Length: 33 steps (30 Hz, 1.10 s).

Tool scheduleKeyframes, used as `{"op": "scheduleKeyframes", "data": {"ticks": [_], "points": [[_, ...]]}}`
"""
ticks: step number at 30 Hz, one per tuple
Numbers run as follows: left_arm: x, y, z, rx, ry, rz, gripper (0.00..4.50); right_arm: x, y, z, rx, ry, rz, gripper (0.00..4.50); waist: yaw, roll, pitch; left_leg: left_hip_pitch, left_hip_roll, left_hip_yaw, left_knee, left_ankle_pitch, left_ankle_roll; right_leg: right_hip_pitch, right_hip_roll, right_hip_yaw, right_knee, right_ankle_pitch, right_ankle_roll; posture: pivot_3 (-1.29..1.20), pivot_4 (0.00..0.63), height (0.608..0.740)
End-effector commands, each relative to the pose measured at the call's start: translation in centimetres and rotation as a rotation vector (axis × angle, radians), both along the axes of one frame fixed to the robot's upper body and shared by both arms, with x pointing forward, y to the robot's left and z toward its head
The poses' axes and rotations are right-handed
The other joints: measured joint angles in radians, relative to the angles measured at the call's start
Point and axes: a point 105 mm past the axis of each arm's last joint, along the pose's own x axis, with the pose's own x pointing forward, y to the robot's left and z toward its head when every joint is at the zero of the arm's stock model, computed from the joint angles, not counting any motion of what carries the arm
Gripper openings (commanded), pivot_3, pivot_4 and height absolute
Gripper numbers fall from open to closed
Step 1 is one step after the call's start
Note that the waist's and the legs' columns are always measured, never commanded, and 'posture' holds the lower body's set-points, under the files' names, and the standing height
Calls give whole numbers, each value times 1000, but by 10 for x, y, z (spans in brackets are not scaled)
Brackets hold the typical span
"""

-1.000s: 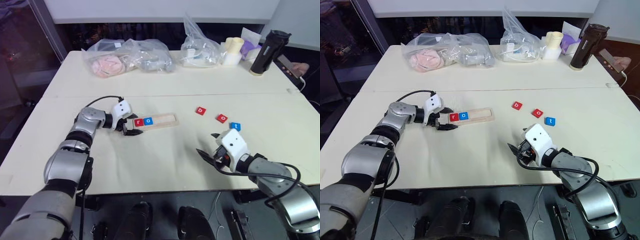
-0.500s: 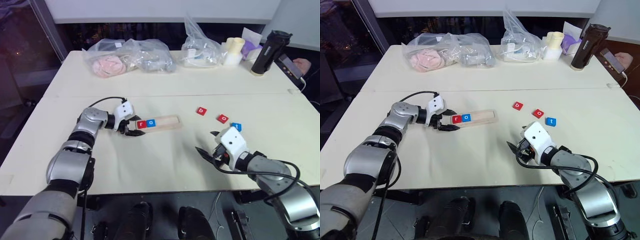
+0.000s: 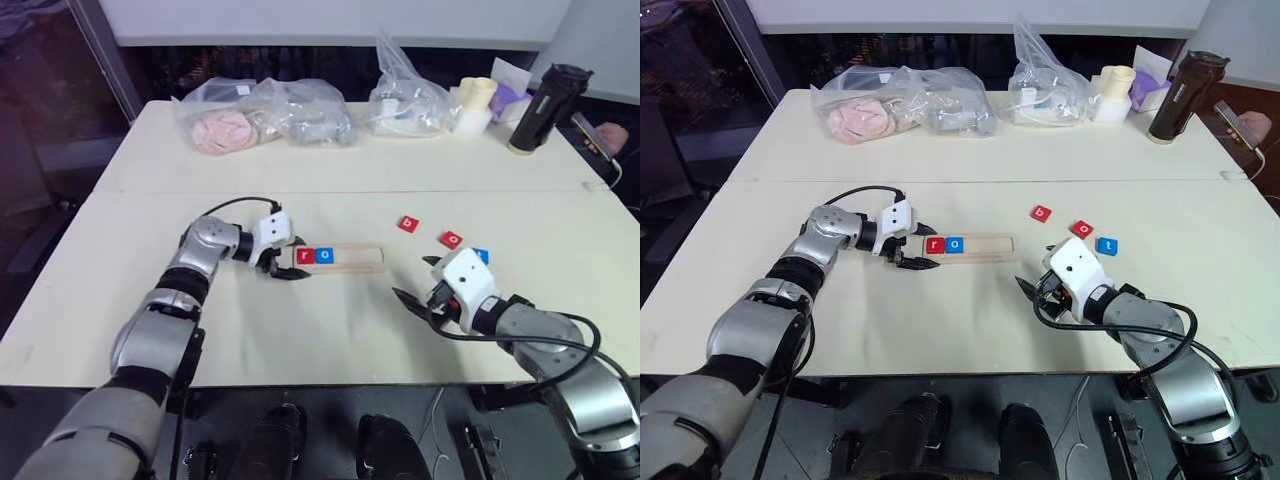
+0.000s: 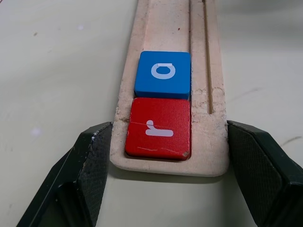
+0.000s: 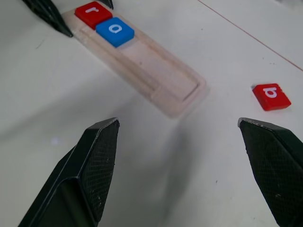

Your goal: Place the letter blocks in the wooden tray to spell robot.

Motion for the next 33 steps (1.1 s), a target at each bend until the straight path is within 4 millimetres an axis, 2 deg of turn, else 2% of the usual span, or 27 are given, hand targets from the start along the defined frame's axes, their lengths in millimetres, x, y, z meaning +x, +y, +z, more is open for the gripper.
{"op": "scheduleKeyframes", "data": {"ticks": [1, 7, 14, 18, 33], "points": [[-18, -14, -24, 86, 56, -89, 3148, 1, -1, 11, -14, -55, 9, 4078, 2, 0, 0, 0, 0, 0, 0, 0, 0, 0, 0, 0, 0, 0, 0, 0, 150, 738], [-31, -31, -19, 31, 102, -101, 3148, 3, -3, 13, -19, -63, 7, 4078, 0, 1, 0, 0, 0, 0, 0, -1, 1, 0, 0, 0, -1, 0, 0, 0, 150, 738], [-43, -48, -14, -24, 163, -39, 3148, 5, -6, 15, -25, -67, 5, 4078, 0, 1, 0, 0, 0, 0, 0, -1, 1, 0, 0, 0, 0, 0, 0, 0, 150, 738], [-53, -55, -13, -12, 133, -40, 3148, 4, -6, 15, -30, -65, 6, 4078, -1, 1, 0, 0, 0, 0, -1, -1, 1, -1, 0, 0, -1, -1, -1, 0, 150, 738], [-72, -58, -18, 16, 81, -18, 3148, 2, -8, 14, -39, -58, 5, 4078, -2, 1, 0, 0, 1, 0, -1, -2, -2, -1, -1, 2, -1, -2, -3, 0, 150, 738]]}}
